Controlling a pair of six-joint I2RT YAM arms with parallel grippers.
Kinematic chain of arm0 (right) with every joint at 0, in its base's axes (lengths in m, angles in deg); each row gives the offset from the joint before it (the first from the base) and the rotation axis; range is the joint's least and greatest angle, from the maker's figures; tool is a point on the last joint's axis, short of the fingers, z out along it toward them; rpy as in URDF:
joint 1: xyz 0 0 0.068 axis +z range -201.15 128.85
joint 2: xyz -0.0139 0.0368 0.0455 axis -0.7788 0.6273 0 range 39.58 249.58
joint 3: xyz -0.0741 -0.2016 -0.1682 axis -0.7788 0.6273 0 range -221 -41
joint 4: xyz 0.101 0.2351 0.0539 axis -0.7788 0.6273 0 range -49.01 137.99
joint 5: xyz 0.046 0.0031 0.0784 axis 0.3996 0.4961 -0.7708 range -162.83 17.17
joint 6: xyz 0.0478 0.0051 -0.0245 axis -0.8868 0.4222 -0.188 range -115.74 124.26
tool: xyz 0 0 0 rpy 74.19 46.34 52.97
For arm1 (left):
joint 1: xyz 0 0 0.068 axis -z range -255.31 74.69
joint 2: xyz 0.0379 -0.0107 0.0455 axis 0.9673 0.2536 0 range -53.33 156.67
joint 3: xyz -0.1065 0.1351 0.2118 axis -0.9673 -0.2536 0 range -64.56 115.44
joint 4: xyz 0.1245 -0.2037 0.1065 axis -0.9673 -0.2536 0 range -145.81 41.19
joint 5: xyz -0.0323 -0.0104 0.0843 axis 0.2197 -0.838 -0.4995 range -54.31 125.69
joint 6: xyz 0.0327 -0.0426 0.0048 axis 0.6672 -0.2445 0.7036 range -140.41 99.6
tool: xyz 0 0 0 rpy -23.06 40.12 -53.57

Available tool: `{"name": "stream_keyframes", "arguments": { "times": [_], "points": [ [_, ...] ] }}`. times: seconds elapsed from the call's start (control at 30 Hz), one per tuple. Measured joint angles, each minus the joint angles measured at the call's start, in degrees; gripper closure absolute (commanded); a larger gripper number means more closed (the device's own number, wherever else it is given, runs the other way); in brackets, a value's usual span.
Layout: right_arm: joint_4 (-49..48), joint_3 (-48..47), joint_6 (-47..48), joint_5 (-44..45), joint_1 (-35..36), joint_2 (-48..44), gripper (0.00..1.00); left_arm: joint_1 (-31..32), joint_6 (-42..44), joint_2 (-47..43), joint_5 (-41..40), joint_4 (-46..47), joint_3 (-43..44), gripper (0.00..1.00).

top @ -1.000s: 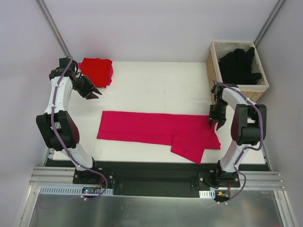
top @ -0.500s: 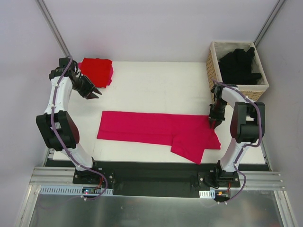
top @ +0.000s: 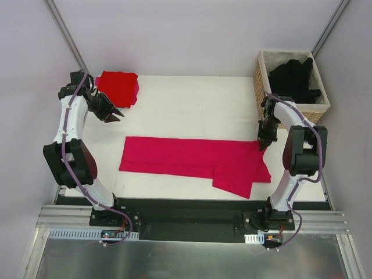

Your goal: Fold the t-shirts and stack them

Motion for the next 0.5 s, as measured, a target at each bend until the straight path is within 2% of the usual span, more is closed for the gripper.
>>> {"name": "stream_keyframes", "arguments": {
  "times": [0.5],
  "points": [
    [9.9, -8.41, 1.46, 1.6, 0.0, 2.25, 0.99, -0.02, -1.42, -0.39, -0.07, 0.02, -0.07, 0.71]
  ]
}}
